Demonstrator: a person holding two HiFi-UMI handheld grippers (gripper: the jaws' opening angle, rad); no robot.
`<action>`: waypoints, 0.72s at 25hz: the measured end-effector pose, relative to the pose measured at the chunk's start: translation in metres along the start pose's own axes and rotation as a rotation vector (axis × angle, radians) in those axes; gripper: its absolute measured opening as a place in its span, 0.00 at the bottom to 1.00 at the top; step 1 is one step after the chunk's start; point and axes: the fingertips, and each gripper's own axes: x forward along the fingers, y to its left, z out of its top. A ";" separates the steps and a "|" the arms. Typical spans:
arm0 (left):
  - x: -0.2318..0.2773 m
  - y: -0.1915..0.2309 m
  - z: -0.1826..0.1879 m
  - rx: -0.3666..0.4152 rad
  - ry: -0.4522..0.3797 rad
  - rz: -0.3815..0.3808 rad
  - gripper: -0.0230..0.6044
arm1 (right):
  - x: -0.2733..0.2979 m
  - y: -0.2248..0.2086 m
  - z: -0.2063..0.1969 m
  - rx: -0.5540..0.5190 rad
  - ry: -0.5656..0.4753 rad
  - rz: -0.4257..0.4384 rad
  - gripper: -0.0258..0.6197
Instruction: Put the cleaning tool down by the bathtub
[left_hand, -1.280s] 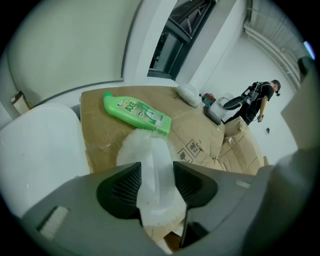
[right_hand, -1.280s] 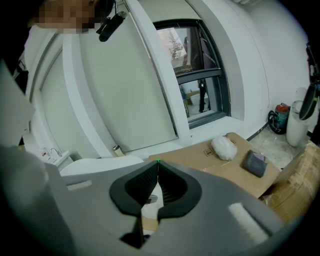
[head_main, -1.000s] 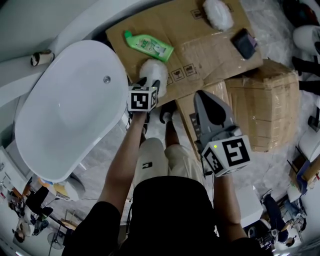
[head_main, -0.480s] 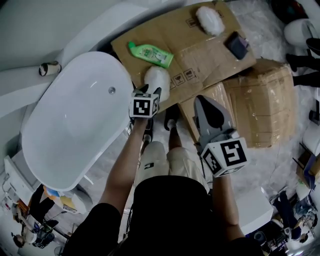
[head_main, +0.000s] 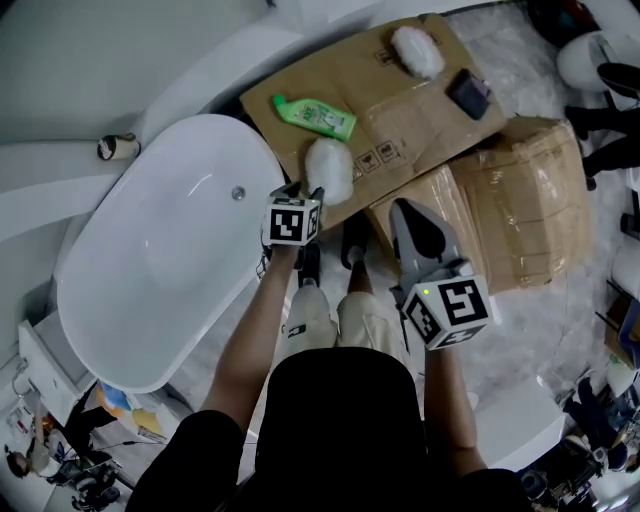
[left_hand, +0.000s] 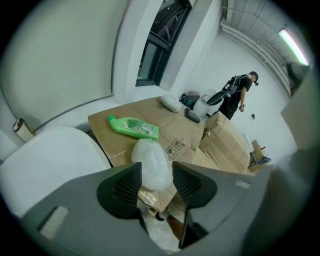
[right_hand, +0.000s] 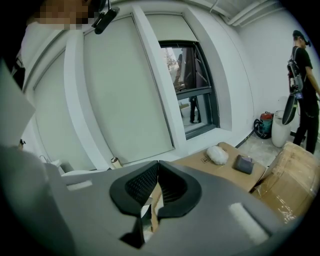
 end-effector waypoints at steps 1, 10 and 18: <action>-0.006 0.001 -0.001 0.000 -0.003 -0.003 0.34 | -0.002 0.004 -0.001 0.000 -0.004 -0.002 0.05; -0.076 0.011 -0.013 0.032 -0.076 -0.022 0.28 | -0.021 0.059 -0.005 -0.020 -0.045 -0.010 0.05; -0.132 0.016 -0.008 0.038 -0.173 -0.047 0.21 | -0.039 0.083 0.003 -0.044 -0.076 -0.045 0.05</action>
